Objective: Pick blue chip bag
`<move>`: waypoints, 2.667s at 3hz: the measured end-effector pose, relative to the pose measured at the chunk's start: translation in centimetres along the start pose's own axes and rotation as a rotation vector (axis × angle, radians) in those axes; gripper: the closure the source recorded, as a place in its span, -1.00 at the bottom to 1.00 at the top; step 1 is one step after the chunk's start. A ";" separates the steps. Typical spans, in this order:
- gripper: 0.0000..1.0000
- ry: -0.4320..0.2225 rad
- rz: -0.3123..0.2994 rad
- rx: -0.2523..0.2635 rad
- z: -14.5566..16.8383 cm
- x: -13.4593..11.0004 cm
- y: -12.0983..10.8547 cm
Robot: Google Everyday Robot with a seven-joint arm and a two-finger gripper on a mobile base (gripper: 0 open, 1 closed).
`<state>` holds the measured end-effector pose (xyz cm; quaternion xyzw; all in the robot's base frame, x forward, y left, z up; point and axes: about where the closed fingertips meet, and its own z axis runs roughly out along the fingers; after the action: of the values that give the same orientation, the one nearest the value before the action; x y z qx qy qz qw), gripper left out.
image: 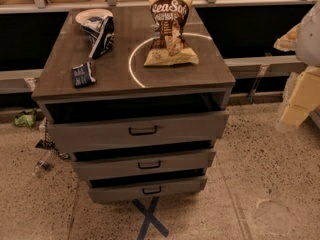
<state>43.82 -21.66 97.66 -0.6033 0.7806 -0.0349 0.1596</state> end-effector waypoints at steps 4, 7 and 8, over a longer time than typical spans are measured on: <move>-1.00 -0.316 -0.028 -0.063 2.3 -9.0 -3.5; -1.00 -0.597 0.232 -0.074 7.0 -17.4 -4.2; -1.00 -0.595 0.229 -0.076 7.0 -17.3 -4.1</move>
Offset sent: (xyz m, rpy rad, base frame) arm 0.0055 -0.0003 -0.0046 0.1325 -0.0227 -0.0613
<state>53.54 -5.29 95.66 -0.5006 0.7633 0.1907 0.3611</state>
